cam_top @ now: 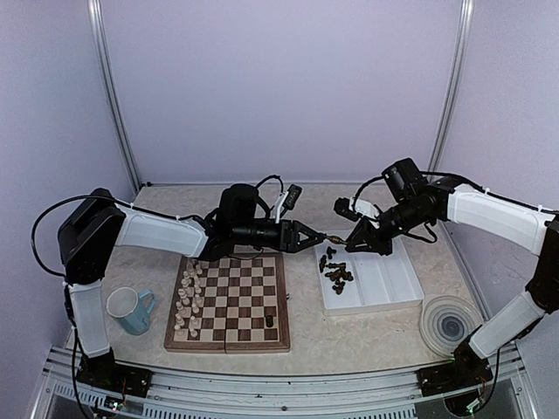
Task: Set up the chess pieces on the board
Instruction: Pass from the right arm to the left
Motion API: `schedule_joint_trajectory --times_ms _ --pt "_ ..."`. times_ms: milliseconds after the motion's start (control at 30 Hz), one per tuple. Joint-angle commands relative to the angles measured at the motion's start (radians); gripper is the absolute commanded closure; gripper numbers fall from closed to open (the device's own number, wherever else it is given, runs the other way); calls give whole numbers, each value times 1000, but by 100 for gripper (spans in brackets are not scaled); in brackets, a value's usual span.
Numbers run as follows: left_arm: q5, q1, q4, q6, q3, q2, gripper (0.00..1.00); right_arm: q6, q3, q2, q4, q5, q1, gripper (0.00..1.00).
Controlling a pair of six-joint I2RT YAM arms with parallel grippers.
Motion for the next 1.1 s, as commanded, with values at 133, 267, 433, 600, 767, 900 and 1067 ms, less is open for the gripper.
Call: schedule_joint_trajectory --times_ms 133,267,433,600,767,900,1067 --pt "169 25 345 -317 -13 73 52 -12 -33 -46 9 -47 -8 91" --pt "174 23 370 -344 -7 96 58 -10 -36 -49 12 -46 -7 91" --pt "183 23 369 -362 1 113 60 -7 -34 -49 13 -43 -7 91" --pt "176 23 337 -349 6 115 54 -4 -34 -48 14 -41 -8 91" --pt "185 23 339 -356 9 123 63 -2 -34 -42 17 -38 -9 90" --pt "189 22 338 -359 10 125 68 0 -34 -38 20 -38 -8 90" --pt "187 22 332 -363 16 132 70 3 -32 -36 21 -40 -8 91"
